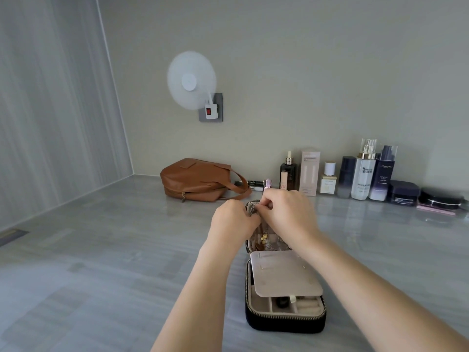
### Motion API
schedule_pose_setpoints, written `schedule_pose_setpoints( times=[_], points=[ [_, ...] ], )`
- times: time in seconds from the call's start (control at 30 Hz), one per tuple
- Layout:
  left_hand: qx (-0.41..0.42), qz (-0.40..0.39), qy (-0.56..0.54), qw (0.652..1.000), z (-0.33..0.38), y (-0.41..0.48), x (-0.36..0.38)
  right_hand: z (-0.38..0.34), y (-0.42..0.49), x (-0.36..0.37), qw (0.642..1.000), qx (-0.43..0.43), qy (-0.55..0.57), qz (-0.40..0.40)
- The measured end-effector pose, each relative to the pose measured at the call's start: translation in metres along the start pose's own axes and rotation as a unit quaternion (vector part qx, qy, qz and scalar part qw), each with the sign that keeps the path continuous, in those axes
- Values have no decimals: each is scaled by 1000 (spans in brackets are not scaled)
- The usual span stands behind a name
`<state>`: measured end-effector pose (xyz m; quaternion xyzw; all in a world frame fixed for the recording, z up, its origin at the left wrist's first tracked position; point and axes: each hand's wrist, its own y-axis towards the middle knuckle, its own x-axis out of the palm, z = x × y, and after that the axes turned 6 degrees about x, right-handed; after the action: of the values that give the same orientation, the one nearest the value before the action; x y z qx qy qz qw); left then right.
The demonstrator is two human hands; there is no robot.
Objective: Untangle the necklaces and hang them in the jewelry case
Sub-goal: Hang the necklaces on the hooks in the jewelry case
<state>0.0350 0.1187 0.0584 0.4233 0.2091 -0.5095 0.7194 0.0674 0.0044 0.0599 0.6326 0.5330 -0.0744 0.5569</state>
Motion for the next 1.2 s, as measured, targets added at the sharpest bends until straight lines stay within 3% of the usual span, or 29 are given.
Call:
schedule_pose_setpoints(
  times=[0.23, 0.6, 0.93, 1.2],
  points=[
    [0, 10, -13, 1000, -2, -2, -1, 0, -1, -1, 1000, -3, -19, -2],
    [-9, 3, 4, 1000, 0, 0, -4, 4, 3, -8, 995, 41, -44, -75],
    [-17, 18, -13, 1000, 0, 0, -2, 6, -2, -1, 993, -28, -112, -25],
    [-32, 32, -5, 999, 2, 0, 0, 3, -2, 0, 996, 76, -24, -33]
  ],
)
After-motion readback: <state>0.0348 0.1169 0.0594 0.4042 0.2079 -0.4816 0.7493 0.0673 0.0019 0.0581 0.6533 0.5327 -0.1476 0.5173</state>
